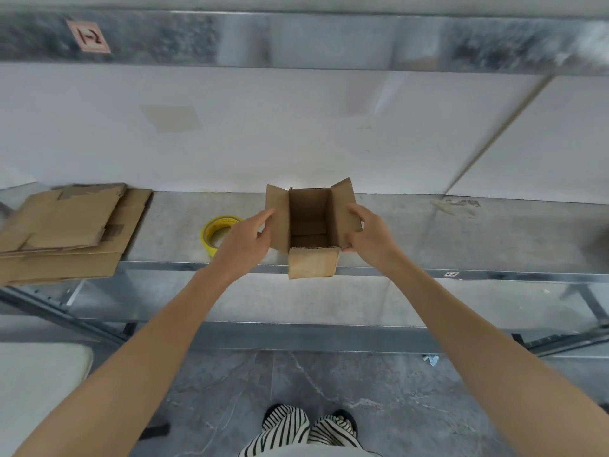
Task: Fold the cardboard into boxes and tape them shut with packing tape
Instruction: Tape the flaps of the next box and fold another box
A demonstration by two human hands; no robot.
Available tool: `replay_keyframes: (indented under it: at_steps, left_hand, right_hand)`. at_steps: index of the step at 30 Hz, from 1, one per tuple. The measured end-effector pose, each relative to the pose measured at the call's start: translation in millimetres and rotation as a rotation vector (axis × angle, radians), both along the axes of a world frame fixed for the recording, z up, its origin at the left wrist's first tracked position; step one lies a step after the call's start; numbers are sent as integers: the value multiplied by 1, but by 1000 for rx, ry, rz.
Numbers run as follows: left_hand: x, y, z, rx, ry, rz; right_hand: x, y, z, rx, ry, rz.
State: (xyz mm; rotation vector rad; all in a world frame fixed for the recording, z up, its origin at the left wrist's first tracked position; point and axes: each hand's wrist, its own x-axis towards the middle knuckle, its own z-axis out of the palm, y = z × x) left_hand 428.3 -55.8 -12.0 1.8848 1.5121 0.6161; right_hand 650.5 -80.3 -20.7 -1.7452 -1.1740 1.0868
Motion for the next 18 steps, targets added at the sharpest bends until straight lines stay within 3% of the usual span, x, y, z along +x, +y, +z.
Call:
replay_keyframes:
  at_steps: [7,12,18]
  left_hand:
    - [-2,15,5,95,54,-88]
    - [8,33,18,209,191,-212]
    - [43,47,21,365,303,-395]
  right_hand:
    - [2,-1,11,28,74,-83]
    - [16,0,25,87,-28,-183]
    - [42,-25,44,117,32,-338]
